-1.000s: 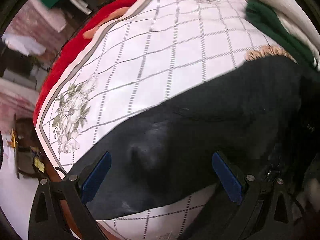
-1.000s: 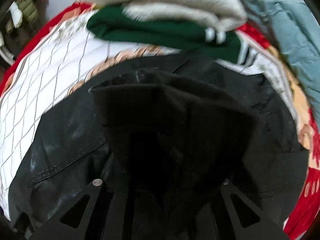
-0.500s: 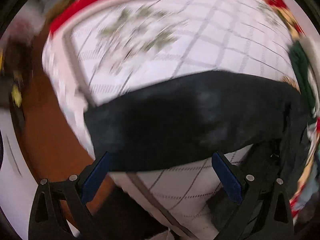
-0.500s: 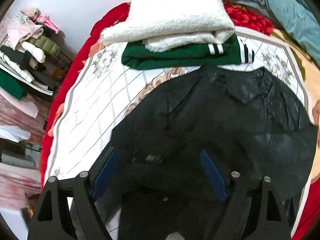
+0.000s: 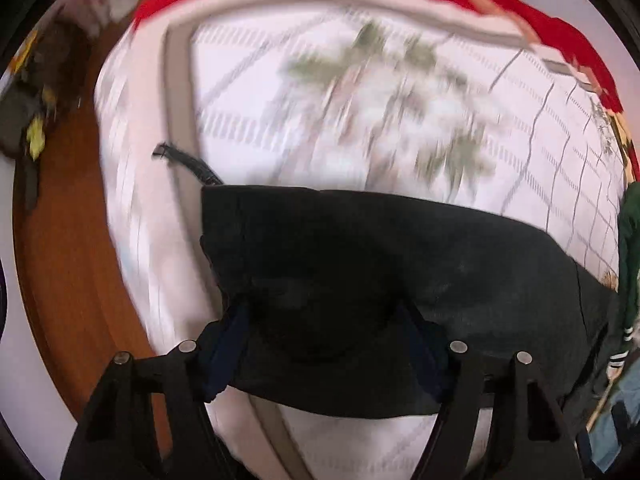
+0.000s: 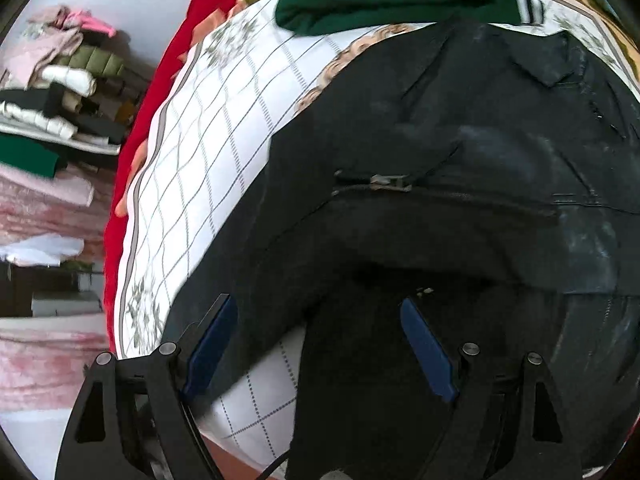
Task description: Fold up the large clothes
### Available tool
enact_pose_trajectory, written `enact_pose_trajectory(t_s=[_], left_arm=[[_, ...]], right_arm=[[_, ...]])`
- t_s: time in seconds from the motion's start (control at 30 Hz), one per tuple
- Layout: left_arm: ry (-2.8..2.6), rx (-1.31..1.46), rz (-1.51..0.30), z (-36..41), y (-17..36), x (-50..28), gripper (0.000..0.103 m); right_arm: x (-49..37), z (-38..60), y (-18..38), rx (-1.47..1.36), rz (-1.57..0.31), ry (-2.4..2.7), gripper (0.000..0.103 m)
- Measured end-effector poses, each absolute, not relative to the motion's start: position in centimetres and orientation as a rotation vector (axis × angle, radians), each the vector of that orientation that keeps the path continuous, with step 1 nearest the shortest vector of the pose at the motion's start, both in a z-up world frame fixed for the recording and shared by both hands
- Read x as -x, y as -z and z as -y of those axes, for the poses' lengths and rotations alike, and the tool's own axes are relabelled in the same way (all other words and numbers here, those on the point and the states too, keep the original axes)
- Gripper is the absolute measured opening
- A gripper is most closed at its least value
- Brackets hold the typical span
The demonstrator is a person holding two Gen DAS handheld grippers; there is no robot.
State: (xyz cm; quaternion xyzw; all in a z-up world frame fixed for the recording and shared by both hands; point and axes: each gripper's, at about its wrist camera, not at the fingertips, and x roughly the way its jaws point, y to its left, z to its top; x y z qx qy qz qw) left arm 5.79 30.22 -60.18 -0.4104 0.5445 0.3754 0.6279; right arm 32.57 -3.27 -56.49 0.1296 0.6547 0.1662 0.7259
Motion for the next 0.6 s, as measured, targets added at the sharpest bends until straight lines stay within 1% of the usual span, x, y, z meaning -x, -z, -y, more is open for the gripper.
enact_pose_trajectory(t_s=[0.07, 0.13, 0.2, 0.27, 0.37, 0.47, 0.53, 0.6], left_arm=[[-0.848, 0.929, -1.226, -31.5, 59.3, -6.5, 0.068], [-0.815, 0.934, -1.174, -32.0, 57.1, -6.4, 0.068], [-0.792, 0.994, -1.111, -32.0, 55.3, -5.0, 0.068], [-0.784, 1.093, -1.067, -31.1, 54.8, -3.0, 0.068], [-0.784, 1.283, -1.041, -30.6, 58.2, -0.2, 0.068], [-0.812, 1.379, -0.994, -30.5, 61.3, 0.2, 0.068], [-0.825, 1.421, -0.959, -30.1, 61.9, 0.2, 0.068], [-0.870, 1.401, -0.933, -30.9, 61.9, 0.0, 0.068]], right_arm=[[-32.1, 2.6, 56.4, -0.272, -1.444, -0.385, 0.086], [-31.9, 2.3, 56.3, -0.278, -1.443, -0.394, 0.086], [-31.6, 2.1, 56.1, -0.291, -1.445, -0.399, 0.086], [-31.5, 2.1, 56.1, -0.307, -1.451, -0.403, 0.086], [-31.3, 2.1, 56.1, -0.319, -1.464, -0.407, 0.086], [-31.2, 1.9, 56.3, -0.306, -1.479, -0.404, 0.086], [-31.1, 2.0, 56.5, -0.301, -1.485, -0.403, 0.086], [-31.1, 1.9, 56.7, -0.289, -1.485, -0.398, 0.086]])
